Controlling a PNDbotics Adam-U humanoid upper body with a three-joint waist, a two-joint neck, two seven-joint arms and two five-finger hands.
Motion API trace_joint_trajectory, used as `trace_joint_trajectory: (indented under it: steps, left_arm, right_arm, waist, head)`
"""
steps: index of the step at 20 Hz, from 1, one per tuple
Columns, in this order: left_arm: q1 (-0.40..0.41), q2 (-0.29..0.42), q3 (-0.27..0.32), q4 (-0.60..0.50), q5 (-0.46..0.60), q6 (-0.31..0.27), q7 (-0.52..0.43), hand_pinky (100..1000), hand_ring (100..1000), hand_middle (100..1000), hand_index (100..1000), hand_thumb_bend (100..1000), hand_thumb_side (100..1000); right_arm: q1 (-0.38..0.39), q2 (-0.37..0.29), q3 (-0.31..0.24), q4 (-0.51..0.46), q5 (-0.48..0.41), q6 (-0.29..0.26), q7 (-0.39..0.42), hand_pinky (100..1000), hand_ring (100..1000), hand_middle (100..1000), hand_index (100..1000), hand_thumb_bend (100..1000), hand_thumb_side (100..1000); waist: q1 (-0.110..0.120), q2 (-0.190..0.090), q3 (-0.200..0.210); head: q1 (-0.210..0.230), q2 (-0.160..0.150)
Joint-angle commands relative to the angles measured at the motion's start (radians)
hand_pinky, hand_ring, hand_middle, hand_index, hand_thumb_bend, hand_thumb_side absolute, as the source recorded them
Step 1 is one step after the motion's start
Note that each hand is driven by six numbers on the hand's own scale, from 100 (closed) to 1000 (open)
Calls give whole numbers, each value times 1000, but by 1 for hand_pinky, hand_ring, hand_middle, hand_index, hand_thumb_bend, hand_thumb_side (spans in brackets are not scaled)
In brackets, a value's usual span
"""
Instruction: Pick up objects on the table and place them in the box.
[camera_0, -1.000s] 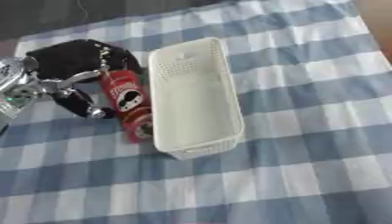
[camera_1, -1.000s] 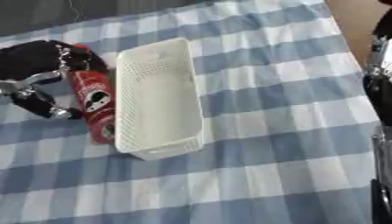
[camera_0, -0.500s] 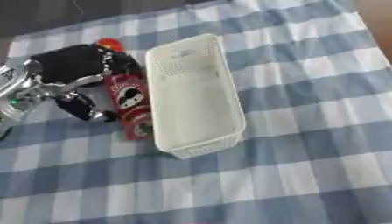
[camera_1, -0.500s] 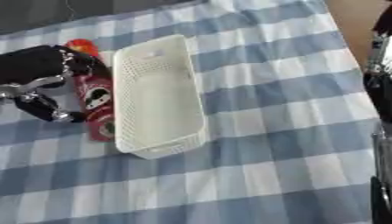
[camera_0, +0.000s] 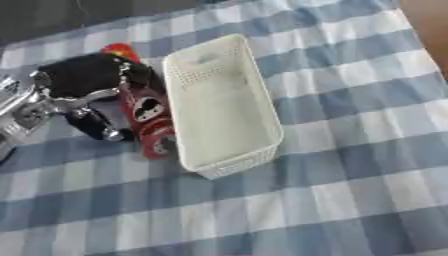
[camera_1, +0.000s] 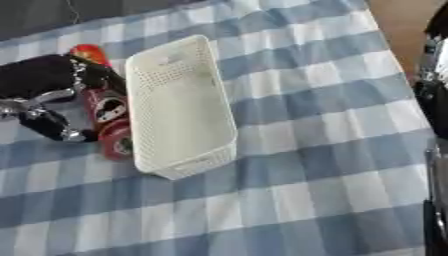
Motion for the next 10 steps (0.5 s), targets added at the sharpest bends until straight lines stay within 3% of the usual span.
trace_joint_trajectory:
  steps: [1, 5, 10]
  left_arm:
    - [-2, 15, 1, 4, -9, -4, -3, 609, 622, 720, 820, 600, 100]
    - [4, 21, 1, 6, -20, -5, -5, 564, 604, 719, 826, 635, 100]
    - [45, 54, -9, 22, -65, -24, -19, 572, 614, 715, 831, 679, 100]
  right_arm:
    - [-15, -13, 4, -12, -3, -2, 3, 787, 921, 936, 916, 100, 516]
    - [-13, -15, 5, -14, -5, -2, 6, 787, 921, 936, 916, 100, 516]
    - [-13, -23, 9, -13, -4, -2, 12, 787, 922, 937, 916, 100, 515]
  waist:
    - [-4, -15, 0]
    - [3, -19, -3]
    - [20, -25, -15]
  head:
    - [-10, -10]
    - [-11, -8]
    - [-14, -5]
